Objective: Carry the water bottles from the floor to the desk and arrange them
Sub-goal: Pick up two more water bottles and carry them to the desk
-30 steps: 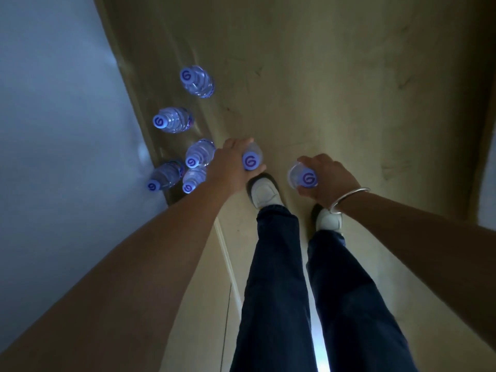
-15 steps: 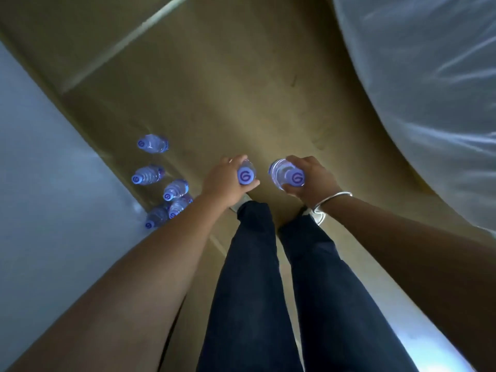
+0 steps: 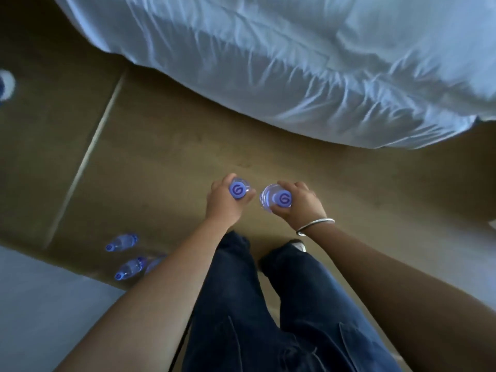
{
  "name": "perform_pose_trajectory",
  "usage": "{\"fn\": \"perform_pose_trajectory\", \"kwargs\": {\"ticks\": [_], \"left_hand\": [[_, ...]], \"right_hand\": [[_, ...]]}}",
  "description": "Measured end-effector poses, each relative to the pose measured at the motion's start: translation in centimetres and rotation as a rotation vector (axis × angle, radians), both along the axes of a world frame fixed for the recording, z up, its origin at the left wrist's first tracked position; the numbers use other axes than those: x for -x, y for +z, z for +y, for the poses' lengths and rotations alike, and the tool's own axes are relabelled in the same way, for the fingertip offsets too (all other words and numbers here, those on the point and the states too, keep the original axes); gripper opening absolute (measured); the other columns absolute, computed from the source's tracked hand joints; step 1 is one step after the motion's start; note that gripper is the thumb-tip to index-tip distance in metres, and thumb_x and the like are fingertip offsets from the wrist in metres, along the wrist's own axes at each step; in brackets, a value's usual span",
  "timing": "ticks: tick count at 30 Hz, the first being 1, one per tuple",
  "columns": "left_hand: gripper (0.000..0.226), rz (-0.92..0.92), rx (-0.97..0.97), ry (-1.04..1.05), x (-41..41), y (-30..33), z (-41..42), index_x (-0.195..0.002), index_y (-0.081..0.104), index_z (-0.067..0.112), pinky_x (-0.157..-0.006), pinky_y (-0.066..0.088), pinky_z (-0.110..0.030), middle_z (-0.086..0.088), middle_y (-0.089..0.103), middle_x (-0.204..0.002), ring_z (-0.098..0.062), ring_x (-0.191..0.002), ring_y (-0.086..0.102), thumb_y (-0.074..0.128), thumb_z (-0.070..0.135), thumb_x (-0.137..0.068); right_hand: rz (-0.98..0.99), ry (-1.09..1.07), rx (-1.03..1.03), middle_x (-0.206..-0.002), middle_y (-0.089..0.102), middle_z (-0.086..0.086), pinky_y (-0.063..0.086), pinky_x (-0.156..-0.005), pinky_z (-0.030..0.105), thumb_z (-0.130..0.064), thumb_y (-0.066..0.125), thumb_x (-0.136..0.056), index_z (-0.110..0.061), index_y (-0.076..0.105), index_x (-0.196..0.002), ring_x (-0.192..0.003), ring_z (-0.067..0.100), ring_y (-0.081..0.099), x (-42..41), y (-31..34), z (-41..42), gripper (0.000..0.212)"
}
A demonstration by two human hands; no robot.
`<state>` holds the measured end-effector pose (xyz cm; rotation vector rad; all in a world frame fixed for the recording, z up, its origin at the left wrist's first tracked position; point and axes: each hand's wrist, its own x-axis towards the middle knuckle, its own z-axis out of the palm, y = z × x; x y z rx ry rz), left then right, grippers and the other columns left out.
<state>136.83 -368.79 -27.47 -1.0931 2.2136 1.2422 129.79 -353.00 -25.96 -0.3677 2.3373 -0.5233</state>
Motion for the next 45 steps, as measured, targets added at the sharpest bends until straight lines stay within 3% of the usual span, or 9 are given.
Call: {"fn": "perform_pose_trajectory", "kwargs": {"ticks": [7, 14, 19, 27, 32, 35, 38, 41, 45], "left_hand": [[0.050, 0.024, -0.058, -0.355, 7.3, 3.9, 10.6, -0.115, 0.053, 0.020, -0.087, 0.049, -0.038, -0.010, 0.060, -0.114, -0.029, -0.102, 0.060, 0.073, 0.044, -0.076], [0.063, 0.062, 0.024, -0.717, 14.7, 6.7, 21.9, -0.126, 0.051, 0.015, -0.093, 0.047, -0.040, -0.011, 0.056, -0.121, -0.028, -0.107, 0.057, 0.072, 0.045, -0.075], [0.054, 0.184, 0.115, -0.958, 19.4, 8.4, 29.4, -0.114, 0.057, 0.010, -0.096, 0.044, -0.038, -0.012, 0.052, -0.122, -0.029, -0.109, 0.053, 0.072, 0.044, -0.076], [0.027, 0.264, -0.011, -1.238, 27.4, 10.8, 41.3, -0.093, 0.056, 0.022, -0.083, 0.042, -0.027, -0.002, 0.050, -0.105, -0.021, -0.094, 0.054, 0.073, 0.037, -0.078], [0.037, 0.321, -0.136, -1.363, 32.3, 12.5, 49.1, -0.109, 0.057, 0.015, -0.087, 0.046, -0.029, -0.010, 0.058, -0.112, -0.023, -0.098, 0.058, 0.072, 0.031, -0.079], [0.019, 0.380, -0.172, -1.480, 35.0, 14.0, 53.1, -0.088, 0.055, 0.022, -0.077, 0.047, -0.034, -0.009, 0.063, -0.096, -0.026, -0.086, 0.060, 0.070, 0.031, -0.081], [0.026, 0.395, -0.228, -1.593, 37.3, 15.4, 57.4, -0.071, 0.046, 0.032, -0.067, 0.044, -0.029, -0.004, 0.059, -0.083, -0.019, -0.074, 0.054, 0.070, 0.030, -0.081], [0.020, 0.398, -0.257, -1.662, 38.4, 16.2, 61.4, -0.088, 0.053, 0.028, -0.064, 0.043, -0.021, 0.003, 0.060, -0.086, -0.013, -0.076, 0.056, 0.071, 0.033, -0.080], [0.024, 0.390, -0.252, -1.744, 38.7, 16.5, 67.0, -0.093, 0.057, 0.021, -0.071, 0.044, -0.028, 0.000, 0.063, -0.087, -0.018, -0.081, 0.058, 0.070, 0.037, -0.081]], "right_hand": [[0.041, -0.430, 0.167, -0.114, 0.049, 0.008, 0.040, -0.081, 0.024, -0.029, 0.070, -0.077, -0.021, 0.047, -0.135, -0.102, 0.025, 0.055, 2.3, 3.8, 12.4, 0.063], [0.075, -0.634, 0.175, -0.114, 0.050, 0.009, 0.040, -0.083, 0.025, -0.030, 0.069, -0.078, -0.020, 0.047, -0.135, -0.102, 0.026, 0.056, 5.0, 6.1, 23.3, 0.061], [0.102, -0.803, 0.160, -0.112, 0.052, 0.009, 0.042, -0.084, 0.028, -0.035, 0.068, -0.079, -0.021, 0.050, -0.131, -0.101, 0.027, 0.058, 5.8, 7.3, 29.9, 0.057], [0.186, -1.069, 0.077, -0.108, 0.056, 0.007, 0.040, -0.077, 0.027, -0.041, 0.070, -0.076, -0.027, 0.056, -0.122, -0.097, 0.029, 0.060, 9.3, 8.6, 39.1, 0.050], [0.241, -1.259, 0.032, -0.108, 0.055, 0.006, 0.043, -0.079, 0.029, -0.040, 0.069, -0.076, -0.028, 0.057, -0.120, -0.096, 0.029, 0.060, 12.7, 10.4, 44.6, 0.046], [0.273, -1.401, 0.009, -0.107, 0.055, 0.004, 0.045, -0.081, 0.030, -0.041, 0.068, -0.077, -0.030, 0.057, -0.120, -0.097, 0.027, 0.060, 14.1, 11.5, 47.5, 0.046], [0.309, -1.508, -0.019, -0.105, 0.055, 0.003, 0.043, -0.079, 0.028, -0.043, 0.068, -0.077, -0.030, 0.058, -0.118, -0.096, 0.025, 0.060, 15.1, 12.4, 50.4, 0.045], [0.364, -1.596, -0.035, -0.101, 0.056, 0.005, 0.040, -0.075, 0.027, -0.040, 0.069, -0.076, -0.027, 0.061, -0.113, -0.093, 0.026, 0.059, 15.2, 13.2, 53.2, 0.040], [0.412, -1.677, -0.028, -0.103, 0.058, 0.008, 0.041, -0.074, 0.028, -0.033, 0.070, -0.077, -0.018, 0.065, -0.106, -0.092, 0.027, 0.059, 14.7, 13.8, 57.5, 0.033]]}}
